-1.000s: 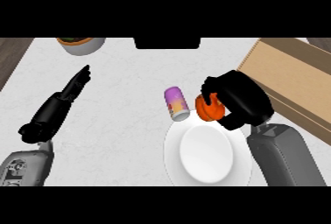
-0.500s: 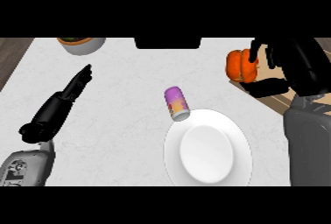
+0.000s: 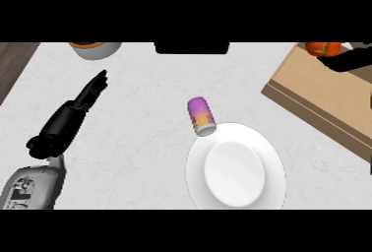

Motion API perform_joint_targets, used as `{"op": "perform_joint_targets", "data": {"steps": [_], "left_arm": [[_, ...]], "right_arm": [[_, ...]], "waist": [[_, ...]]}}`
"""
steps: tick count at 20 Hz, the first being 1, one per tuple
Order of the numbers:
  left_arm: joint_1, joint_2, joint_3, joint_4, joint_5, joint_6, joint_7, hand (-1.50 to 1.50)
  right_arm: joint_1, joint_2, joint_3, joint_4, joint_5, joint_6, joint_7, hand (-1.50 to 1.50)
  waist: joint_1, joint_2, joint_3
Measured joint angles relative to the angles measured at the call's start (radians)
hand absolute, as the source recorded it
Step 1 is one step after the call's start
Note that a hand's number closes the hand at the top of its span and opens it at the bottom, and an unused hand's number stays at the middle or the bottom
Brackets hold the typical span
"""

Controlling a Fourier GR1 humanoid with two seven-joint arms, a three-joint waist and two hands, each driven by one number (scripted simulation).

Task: Pick the squash from the plate and place it in the cardboard box

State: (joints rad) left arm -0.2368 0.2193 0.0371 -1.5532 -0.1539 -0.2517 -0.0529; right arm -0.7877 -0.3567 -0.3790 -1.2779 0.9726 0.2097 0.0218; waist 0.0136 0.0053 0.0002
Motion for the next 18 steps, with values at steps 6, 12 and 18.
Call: {"op": "perform_joint_targets", "data": {"steps": [6, 12, 18], "left_arm": [[-0.012, 0.003, 0.003, 0.002, 0.003, -0.009, 0.007, 0.00], [0.011, -0.004, -0.011, -0.012, -0.005, -0.014, -0.011, 0.00], [0.005, -0.004, -0.010, -0.007, -0.004, -0.021, -0.021, 0.00]], "right_arm": [[-0.052, -0.159, 0.004, 0.264, 0.035, 0.078, -0.079, 1.50], [-0.101, -0.272, 0.024, 0.538, 0.069, 0.139, -0.182, 1.50], [-0.141, -0.369, 0.066, 0.762, 0.124, 0.193, -0.290, -1.50]], "waist": [[0.008, 0.003, 0.000], [0.021, 0.007, 0.001], [0.032, 0.013, 0.002]]}}
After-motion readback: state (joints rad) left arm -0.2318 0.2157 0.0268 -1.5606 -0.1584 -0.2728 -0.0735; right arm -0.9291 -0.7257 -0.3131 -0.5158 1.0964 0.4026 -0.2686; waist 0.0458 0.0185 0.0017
